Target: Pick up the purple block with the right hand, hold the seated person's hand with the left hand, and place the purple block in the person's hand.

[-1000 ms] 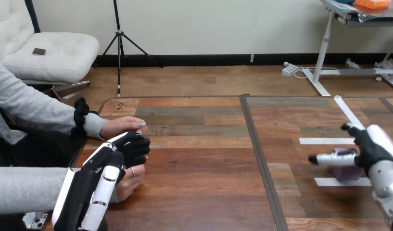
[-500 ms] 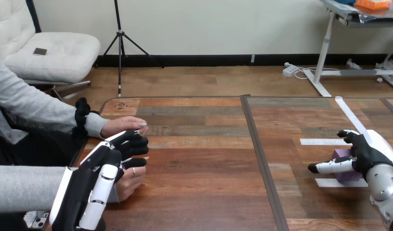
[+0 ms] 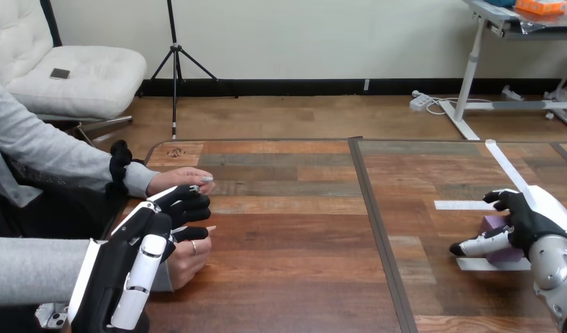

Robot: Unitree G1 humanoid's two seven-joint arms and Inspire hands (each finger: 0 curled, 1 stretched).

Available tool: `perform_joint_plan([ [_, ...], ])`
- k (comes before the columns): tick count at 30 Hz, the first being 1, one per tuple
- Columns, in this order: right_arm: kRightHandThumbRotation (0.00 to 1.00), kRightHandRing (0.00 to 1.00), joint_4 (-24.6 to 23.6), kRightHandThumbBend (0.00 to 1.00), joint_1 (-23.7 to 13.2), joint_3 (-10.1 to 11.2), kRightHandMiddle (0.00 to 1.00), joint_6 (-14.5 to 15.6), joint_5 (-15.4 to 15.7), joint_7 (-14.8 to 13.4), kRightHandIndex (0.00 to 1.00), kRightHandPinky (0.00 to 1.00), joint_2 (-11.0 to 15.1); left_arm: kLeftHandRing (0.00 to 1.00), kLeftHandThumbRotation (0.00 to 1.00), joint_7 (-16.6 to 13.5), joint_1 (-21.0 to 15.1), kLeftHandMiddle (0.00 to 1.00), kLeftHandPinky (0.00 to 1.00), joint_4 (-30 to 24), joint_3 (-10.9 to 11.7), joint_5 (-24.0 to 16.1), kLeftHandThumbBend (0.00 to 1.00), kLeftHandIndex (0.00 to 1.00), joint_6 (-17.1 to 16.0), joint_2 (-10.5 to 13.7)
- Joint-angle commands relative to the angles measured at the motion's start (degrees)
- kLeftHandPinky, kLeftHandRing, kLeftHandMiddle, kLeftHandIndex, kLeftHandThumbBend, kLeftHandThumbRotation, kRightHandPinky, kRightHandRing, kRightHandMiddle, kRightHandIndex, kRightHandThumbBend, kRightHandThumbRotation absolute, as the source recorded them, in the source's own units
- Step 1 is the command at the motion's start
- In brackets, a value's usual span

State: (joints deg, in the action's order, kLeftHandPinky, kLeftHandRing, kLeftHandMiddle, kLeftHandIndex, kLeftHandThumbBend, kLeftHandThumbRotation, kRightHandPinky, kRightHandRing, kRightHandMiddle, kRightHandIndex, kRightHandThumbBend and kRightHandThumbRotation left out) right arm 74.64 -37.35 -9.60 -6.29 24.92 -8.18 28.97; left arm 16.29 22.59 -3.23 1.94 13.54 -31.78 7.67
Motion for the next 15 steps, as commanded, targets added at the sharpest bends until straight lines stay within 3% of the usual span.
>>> perform_joint_plan([
  [1, 0.03, 0.57, 1.0, 1.0, 1.3, -1.9, 0.65, 1.1, 1.0, 0.6, 0.79, 0.42, -1.5, 0.74, 0.84, -0.2, -1.7, 0.74, 0.67, -3.3, 0.6, -0.2, 0.52, 0.72, 0.0, 0.0],
  [2, 0.02, 0.52, 1.0, 1.0, 1.3, -2.0, 0.6, 1.2, 1.1, 0.5, 0.77, 0.37, -1.5, 0.74, 0.84, -0.2, -1.7, 0.74, 0.67, -3.4, 0.6, -0.2, 0.52, 0.72, -0.1, 0.0],
  [6, 0.01, 0.47, 0.9, 1.0, 1.5, -2.1, 0.56, 1.1, 1.1, -0.1, 0.74, 0.33, -1.4, 0.74, 0.85, -0.3, -2.0, 0.74, 0.67, -3.1, 0.8, -0.5, 0.51, 0.72, -0.5, -0.1],
  [15, 0.0, 0.51, 0.9, 0.94, 2.4, -1.7, 0.57, -0.7, 0.6, -1.7, 0.63, 0.43, -1.2, 0.73, 0.86, -0.2, -2.5, 0.73, 0.65, -2.6, 1.0, -0.5, 0.49, 0.71, -1.1, -0.2],
])
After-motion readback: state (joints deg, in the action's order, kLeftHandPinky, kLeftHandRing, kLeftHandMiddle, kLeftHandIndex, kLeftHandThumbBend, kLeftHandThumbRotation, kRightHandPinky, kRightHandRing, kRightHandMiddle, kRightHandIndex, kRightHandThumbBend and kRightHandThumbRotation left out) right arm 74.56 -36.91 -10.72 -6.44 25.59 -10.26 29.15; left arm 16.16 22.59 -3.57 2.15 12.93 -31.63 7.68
